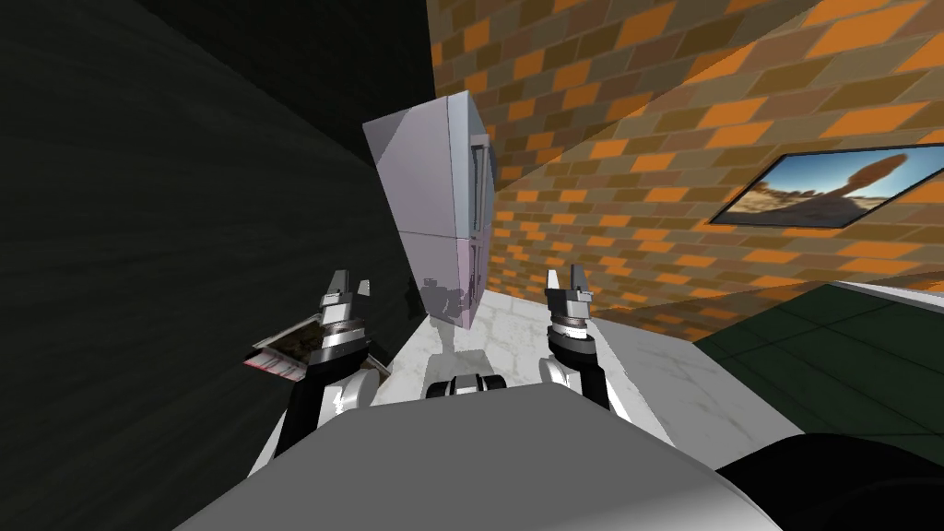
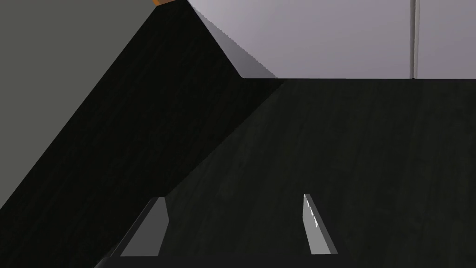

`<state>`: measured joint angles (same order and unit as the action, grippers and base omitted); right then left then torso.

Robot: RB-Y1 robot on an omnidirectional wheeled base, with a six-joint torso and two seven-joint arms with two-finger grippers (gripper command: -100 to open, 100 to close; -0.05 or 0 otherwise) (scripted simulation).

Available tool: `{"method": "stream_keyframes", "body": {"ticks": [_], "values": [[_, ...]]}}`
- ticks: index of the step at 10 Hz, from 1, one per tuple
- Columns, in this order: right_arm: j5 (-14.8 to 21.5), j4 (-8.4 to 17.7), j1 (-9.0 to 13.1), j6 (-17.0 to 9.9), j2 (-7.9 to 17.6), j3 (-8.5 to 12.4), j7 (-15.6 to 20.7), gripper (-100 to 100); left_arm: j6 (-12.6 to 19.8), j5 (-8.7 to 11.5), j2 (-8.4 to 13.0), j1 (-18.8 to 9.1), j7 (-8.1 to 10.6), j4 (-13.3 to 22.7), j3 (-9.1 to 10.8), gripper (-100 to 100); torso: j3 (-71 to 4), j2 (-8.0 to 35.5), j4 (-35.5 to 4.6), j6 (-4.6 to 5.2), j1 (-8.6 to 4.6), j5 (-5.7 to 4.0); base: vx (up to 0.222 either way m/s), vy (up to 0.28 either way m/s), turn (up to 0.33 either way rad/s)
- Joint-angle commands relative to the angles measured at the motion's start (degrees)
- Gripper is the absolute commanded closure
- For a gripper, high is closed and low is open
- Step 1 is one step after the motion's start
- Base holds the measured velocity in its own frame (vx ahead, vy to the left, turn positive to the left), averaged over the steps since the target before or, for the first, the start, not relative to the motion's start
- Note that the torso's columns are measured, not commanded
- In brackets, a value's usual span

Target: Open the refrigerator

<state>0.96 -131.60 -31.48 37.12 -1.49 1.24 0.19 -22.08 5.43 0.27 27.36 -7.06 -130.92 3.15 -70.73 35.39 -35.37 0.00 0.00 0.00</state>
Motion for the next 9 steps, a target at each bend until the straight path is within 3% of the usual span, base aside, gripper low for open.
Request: {"method": "stream_keyframes", "body": {"ticks": [1, 2, 5, 9], "values": [[0.0, 0.0, 0.0, 0.0, 0.0, 0.0, 0.0, 0, 0.8, 0.0, 2.1, -0.2, 0.12, -0.1, 0.03, -100, -8.5, 4.2, -4.2, 0.00, 0.00, 0.00, 0.021, -0.015, -0.025], [0.0, 0.0, 0.0, 0.0, 0.0, 0.0, 0.0, 0, 1.6, 0.0, 3.4, -0.3, 0.23, -0.3, 0.07, -100, -12.4, 6.1, -6.1, 0.01, -0.03, -0.01, 0.032, -0.031, -0.047], [0.0, 0.0, 0.0, 0.0, 0.0, 0.0, 0.0, 0, 5.2, 0.0, 6.6, -1.0, 0.75, -0.9, 0.21, -100, -13.9, 6.8, -6.9, 0.00, -0.05, -0.01, 0.052, -0.046, -0.054], [0.0, 0.0, 0.0, 0.0, 0.0, 0.0, 0.0, 0, 11.5, 0.1, 8.8, -2.1, 1.63, -1.9, 0.48, -100, -13.9, 6.9, -6.9, 0.00, 0.02, 0.01, 0.082, -0.056, -0.072]]}}
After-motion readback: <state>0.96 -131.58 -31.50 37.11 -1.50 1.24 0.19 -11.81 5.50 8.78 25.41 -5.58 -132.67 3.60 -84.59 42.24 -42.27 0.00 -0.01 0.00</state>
